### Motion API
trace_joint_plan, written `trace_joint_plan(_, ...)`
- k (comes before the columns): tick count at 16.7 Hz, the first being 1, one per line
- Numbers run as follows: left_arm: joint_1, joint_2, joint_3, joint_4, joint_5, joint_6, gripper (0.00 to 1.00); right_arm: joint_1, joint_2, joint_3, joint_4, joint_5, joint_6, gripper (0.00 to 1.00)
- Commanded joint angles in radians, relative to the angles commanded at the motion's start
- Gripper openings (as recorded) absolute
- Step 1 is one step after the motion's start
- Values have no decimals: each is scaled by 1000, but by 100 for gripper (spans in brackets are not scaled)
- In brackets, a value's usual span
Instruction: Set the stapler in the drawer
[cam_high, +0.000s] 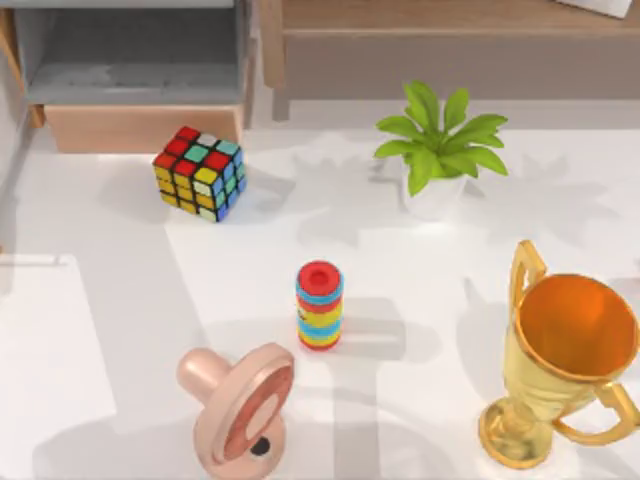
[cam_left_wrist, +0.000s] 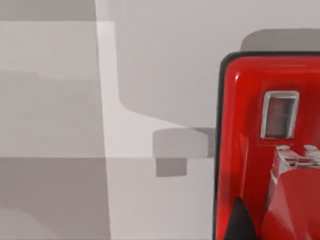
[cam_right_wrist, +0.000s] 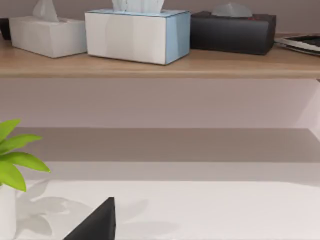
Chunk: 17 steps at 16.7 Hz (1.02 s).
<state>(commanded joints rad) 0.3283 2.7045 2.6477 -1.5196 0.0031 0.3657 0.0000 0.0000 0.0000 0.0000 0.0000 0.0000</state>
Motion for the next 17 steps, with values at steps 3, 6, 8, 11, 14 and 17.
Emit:
trace_joint_plan(3,0,0,0,0,0,0,38,0,0,0,0,0,0,100)
trace_joint_plan(6,0,0,0,0,0,0,60,0,0,0,0,0,0,100)
trace_joint_plan(8,0,0,0,0,0,0,75,0,0,0,0,0,0,100)
trace_joint_plan(11,0,0,0,0,0,0,98,0,0,0,0,0,0,100)
trace_joint_plan(14,0,0,0,0,0,0,100,0,0,0,0,0,0,100)
trace_joint_plan(17,0,0,0,0,0,0,100,0,0,0,0,0,0,100)
